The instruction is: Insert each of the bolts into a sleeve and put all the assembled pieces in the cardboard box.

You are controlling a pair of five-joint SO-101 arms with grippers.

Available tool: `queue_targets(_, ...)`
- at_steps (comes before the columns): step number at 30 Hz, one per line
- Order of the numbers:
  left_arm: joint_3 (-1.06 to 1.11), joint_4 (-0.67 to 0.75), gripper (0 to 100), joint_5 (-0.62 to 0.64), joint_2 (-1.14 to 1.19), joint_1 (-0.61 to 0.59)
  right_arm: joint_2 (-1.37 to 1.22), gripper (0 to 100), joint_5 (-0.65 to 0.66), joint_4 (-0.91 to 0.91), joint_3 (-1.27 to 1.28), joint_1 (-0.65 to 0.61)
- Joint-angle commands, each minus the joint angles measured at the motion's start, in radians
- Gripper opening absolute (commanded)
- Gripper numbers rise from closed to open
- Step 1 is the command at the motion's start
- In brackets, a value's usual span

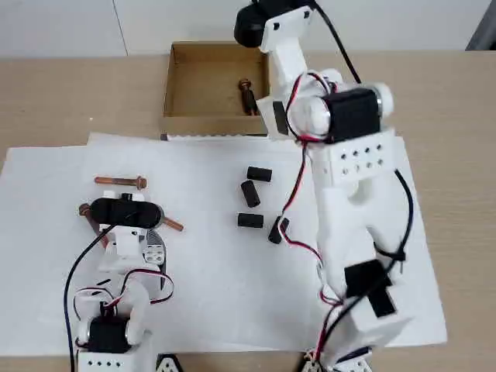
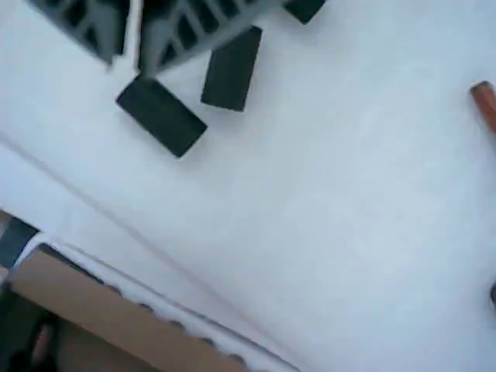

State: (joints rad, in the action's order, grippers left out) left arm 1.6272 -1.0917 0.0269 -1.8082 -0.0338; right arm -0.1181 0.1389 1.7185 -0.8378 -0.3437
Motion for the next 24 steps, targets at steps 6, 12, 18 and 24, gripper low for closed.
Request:
queue_targets(6, -0.007, 0.003, 1, -0.006, -0.008, -0.005, 0.305, 0.4, -0.114, 0.01, 0.331, 0.004)
queue_targets(12, -0.007, 0.003, 1, -0.006, -0.008, -0.005, 0.447, 0.4, -0.235, 0.008, 0.548, 0.004)
queue_targets(18, -0.007, 0.003, 1, -0.006, -0.008, -0.005, 0.529, 0.4, -0.394, 0.005, 0.76, 0.004)
queue_targets(24, -0.007, 0.003, 1, -0.006, -0.008, -0.005, 0.532, 0.4, -0.529, -0.033, 0.962, 0.002)
